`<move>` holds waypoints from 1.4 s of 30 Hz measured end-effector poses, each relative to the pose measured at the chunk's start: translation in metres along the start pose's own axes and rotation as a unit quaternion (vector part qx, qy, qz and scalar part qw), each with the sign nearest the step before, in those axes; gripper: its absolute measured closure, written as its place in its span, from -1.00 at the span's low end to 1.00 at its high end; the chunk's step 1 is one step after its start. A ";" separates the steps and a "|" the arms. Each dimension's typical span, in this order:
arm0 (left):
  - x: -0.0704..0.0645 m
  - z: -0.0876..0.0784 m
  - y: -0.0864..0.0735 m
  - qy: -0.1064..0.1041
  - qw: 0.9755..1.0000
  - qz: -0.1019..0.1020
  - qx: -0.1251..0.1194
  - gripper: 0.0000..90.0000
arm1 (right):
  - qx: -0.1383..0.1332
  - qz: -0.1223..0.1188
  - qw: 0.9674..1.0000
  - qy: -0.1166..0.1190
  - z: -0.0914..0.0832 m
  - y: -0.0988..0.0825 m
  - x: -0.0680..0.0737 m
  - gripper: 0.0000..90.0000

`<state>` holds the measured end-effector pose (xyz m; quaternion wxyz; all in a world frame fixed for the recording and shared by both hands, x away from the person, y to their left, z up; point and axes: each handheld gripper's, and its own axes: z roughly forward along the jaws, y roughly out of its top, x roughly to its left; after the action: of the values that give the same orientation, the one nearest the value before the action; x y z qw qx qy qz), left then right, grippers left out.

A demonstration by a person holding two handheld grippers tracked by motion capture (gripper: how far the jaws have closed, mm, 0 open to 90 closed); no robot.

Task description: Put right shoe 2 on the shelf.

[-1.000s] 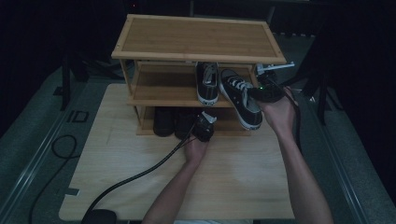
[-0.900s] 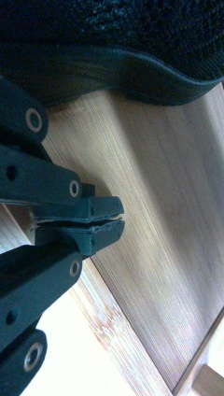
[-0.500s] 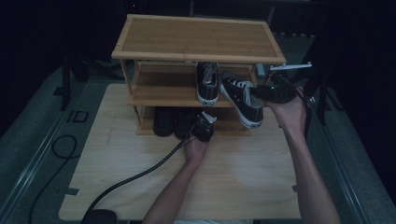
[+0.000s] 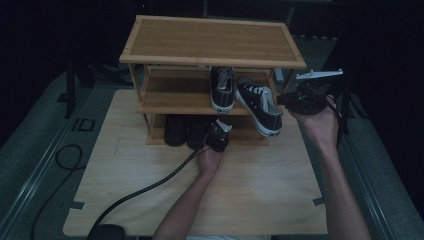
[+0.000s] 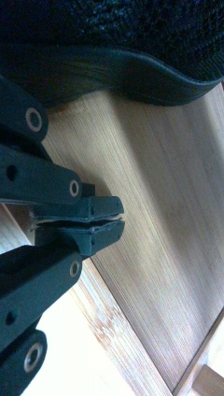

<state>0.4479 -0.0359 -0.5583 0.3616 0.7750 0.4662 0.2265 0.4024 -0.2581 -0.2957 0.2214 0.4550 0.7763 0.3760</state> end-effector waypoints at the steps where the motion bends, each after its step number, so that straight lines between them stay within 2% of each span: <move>1: 0.000 0.000 0.000 0.000 1.000 0.000 0.000 0.94 | 0.004 0.000 1.000 -0.002 -0.001 -0.001 -0.002 0.91; 2: 0.000 0.000 0.000 0.000 1.000 0.000 0.000 0.94 | 0.007 0.001 1.000 -0.006 -0.002 -0.001 -0.003 0.99; 8: 0.000 0.000 0.000 0.000 1.000 0.000 0.000 0.94 | 0.030 -0.007 0.999 -0.014 -0.005 -0.010 -0.007 1.00; 20: 0.000 0.000 0.000 -0.001 1.000 0.001 0.000 0.94 | 0.065 -0.031 0.997 -0.002 -0.011 -0.040 0.003 1.00; 24: 0.000 0.000 0.000 -0.001 1.000 0.001 0.000 0.94 | 0.077 -0.037 0.996 0.012 -0.014 -0.051 0.008 1.00; 32: 0.000 0.000 0.000 -0.001 1.000 -0.001 -0.001 0.94 | 0.079 -0.050 0.995 0.025 -0.025 -0.070 0.020 1.00; 39: 0.000 0.000 0.000 -0.001 1.000 0.000 -0.001 0.94 | 0.077 -0.065 0.994 0.035 -0.024 -0.077 0.032 1.00; 42: 0.000 0.000 0.000 -0.001 1.000 0.000 0.000 0.94 | 0.077 -0.069 0.994 0.025 -0.021 -0.076 0.034 1.00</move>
<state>0.4478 -0.0360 -0.5583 0.3622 0.7749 0.4661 0.2261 0.3302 -0.2600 -0.3425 0.1921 0.4064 0.8377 0.3101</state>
